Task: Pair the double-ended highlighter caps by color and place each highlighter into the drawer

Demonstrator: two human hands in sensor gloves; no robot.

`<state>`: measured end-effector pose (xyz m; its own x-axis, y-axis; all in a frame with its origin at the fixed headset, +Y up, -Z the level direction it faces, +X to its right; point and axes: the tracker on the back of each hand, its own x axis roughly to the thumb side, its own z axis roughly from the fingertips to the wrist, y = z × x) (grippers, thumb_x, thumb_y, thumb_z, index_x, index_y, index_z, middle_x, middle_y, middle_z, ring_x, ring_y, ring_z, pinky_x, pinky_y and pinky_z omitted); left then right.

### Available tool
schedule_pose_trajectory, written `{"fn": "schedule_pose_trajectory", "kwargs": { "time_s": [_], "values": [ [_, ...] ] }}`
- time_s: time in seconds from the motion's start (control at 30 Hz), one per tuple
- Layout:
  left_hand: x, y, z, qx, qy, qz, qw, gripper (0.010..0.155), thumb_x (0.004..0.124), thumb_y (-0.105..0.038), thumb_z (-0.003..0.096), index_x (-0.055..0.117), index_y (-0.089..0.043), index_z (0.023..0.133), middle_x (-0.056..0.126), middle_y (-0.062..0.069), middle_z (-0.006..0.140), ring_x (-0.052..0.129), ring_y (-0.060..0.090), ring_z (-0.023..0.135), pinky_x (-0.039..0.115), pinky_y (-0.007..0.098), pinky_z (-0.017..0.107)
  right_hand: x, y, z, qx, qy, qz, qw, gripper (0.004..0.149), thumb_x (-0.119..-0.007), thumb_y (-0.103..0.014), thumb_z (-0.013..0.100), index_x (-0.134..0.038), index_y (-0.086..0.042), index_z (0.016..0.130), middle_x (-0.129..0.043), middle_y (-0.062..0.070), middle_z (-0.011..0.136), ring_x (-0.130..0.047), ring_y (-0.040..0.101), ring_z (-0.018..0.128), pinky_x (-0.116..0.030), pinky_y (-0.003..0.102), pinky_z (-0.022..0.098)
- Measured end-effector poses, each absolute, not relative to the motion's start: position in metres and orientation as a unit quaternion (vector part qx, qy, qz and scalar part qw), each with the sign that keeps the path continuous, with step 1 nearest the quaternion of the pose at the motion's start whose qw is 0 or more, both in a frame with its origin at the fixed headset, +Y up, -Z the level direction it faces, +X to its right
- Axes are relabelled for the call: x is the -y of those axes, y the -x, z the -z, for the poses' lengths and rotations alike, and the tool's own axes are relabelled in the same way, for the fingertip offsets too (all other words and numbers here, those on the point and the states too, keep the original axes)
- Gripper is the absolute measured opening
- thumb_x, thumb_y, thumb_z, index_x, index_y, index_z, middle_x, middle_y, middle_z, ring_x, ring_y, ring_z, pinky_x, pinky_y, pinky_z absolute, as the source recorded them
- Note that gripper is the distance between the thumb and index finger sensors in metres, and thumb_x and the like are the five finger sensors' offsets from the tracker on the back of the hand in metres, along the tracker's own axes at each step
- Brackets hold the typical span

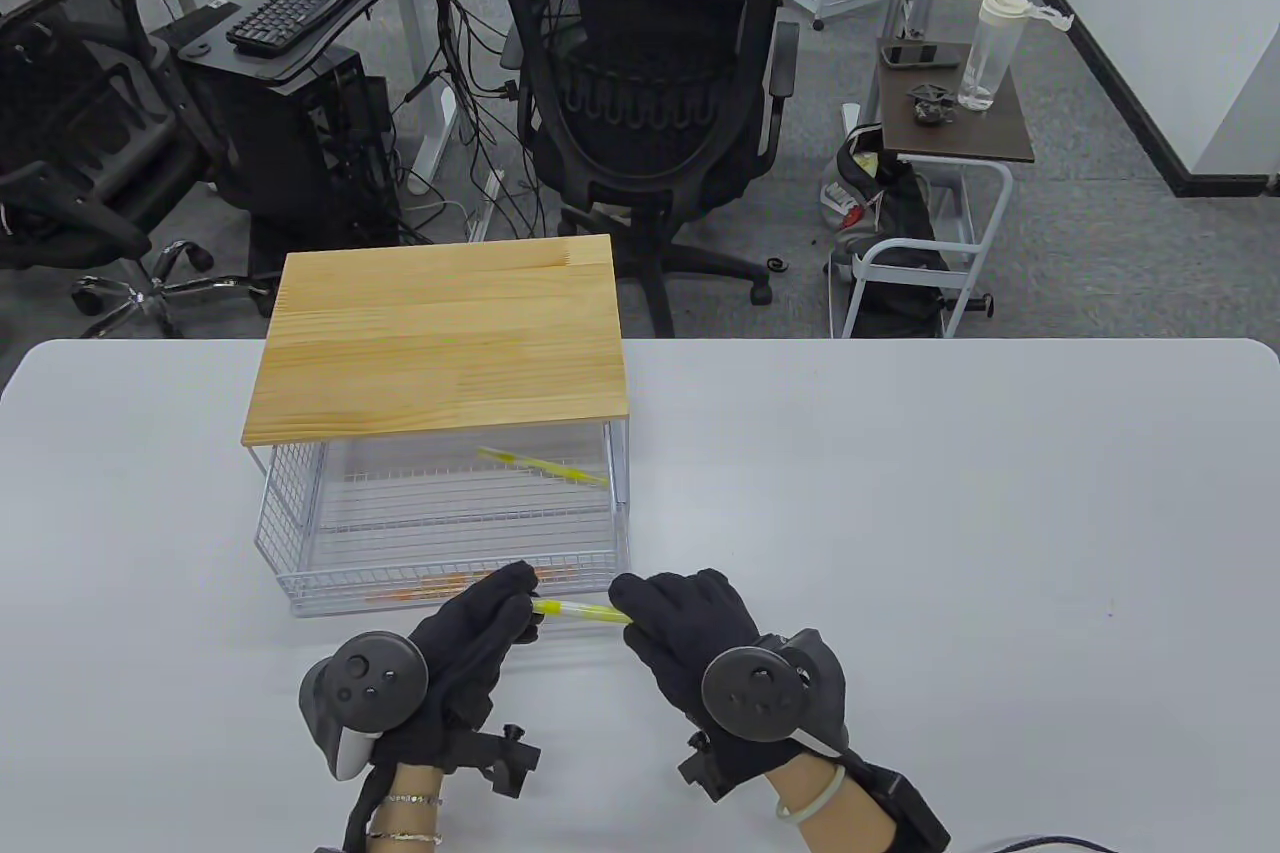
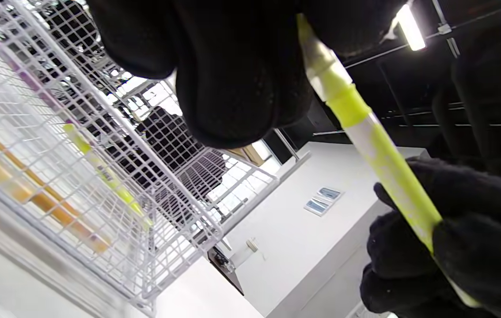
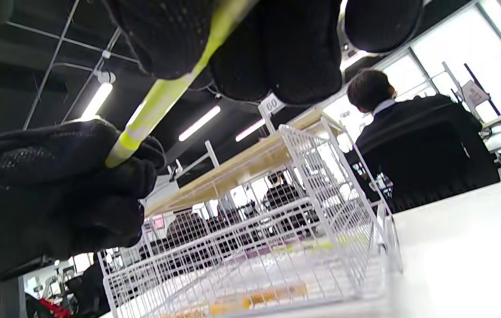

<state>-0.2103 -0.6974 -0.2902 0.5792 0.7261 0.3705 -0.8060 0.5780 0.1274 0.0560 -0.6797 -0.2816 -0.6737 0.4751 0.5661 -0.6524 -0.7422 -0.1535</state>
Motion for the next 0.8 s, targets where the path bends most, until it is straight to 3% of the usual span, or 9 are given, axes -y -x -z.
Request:
{"fn": "schedule_pose_trajectory", "kwargs": {
  "time_s": [0.17, 0.33, 0.4, 0.47, 0.63, 0.8],
  "values": [
    [0.685, 0.199, 0.279, 0.156, -0.179, -0.355, 0.904, 0.046, 0.069, -0.033, 0.0515, 0.084, -0.011, 0.088, 0.101, 0.007, 0.068, 0.106, 0.017, 0.048, 0.079, 0.047, 0.059, 0.678, -0.056, 0.279, 0.172, -0.252, -0.892, 0.334, 0.042, -0.067, -0.026, 0.060, -0.074, -0.015, 0.099, -0.086, 0.012, 0.081, -0.087, 0.036, 0.060, -0.062, 0.065, 0.066],
    [0.677, 0.195, 0.266, 0.157, -0.217, -0.286, 0.920, 0.046, 0.067, -0.035, 0.0525, 0.084, -0.011, 0.088, 0.101, 0.006, 0.068, 0.106, 0.015, 0.048, 0.079, 0.047, 0.059, 0.677, -0.057, 0.281, 0.148, -0.263, -0.881, 0.364, 0.042, -0.067, -0.028, 0.060, -0.075, -0.013, 0.098, -0.088, 0.012, 0.078, -0.088, 0.035, 0.056, -0.063, 0.064, 0.065],
    [0.672, 0.196, 0.263, 0.153, -0.230, -0.281, 0.919, 0.047, 0.065, -0.036, 0.0541, 0.081, -0.013, 0.092, 0.098, 0.006, 0.073, 0.104, 0.017, 0.053, 0.076, 0.049, 0.061, 0.676, -0.056, 0.281, 0.138, -0.271, -0.878, 0.370, 0.043, -0.069, -0.029, 0.060, -0.074, -0.014, 0.099, -0.087, 0.011, 0.081, -0.089, 0.036, 0.060, -0.062, 0.065, 0.065],
    [0.668, 0.198, 0.262, 0.157, -0.214, -0.250, 0.931, 0.055, 0.066, -0.043, 0.0528, 0.073, -0.016, 0.100, 0.091, 0.006, 0.087, 0.100, 0.023, 0.067, 0.072, 0.054, 0.064, 0.677, -0.052, 0.279, 0.129, -0.282, -0.879, 0.363, 0.044, -0.070, -0.028, 0.060, -0.070, -0.014, 0.102, -0.084, 0.011, 0.086, -0.087, 0.038, 0.067, -0.060, 0.066, 0.066],
    [0.679, 0.235, 0.261, 0.048, -0.219, -0.094, 0.970, 0.079, 0.064, -0.058, 0.0468, 0.044, -0.024, 0.115, 0.059, 0.012, 0.119, 0.067, 0.042, 0.105, 0.050, 0.068, 0.073, 0.681, -0.041, 0.277, 0.151, -0.266, -0.913, 0.271, 0.045, -0.069, -0.023, 0.061, -0.067, -0.016, 0.106, -0.080, 0.011, 0.094, -0.084, 0.041, 0.077, -0.056, 0.069, 0.068],
    [0.706, 0.289, 0.269, -0.068, -0.119, -0.057, 0.989, 0.095, 0.064, -0.064, 0.0428, 0.021, -0.021, 0.116, 0.026, 0.018, 0.125, 0.034, 0.052, 0.111, 0.034, 0.076, 0.072, 0.679, -0.007, 0.280, 0.162, -0.246, -0.933, 0.207, 0.046, -0.068, -0.021, 0.062, -0.066, -0.016, 0.107, -0.077, 0.013, 0.098, -0.081, 0.044, 0.080, -0.054, 0.070, 0.069]
  ]
}}
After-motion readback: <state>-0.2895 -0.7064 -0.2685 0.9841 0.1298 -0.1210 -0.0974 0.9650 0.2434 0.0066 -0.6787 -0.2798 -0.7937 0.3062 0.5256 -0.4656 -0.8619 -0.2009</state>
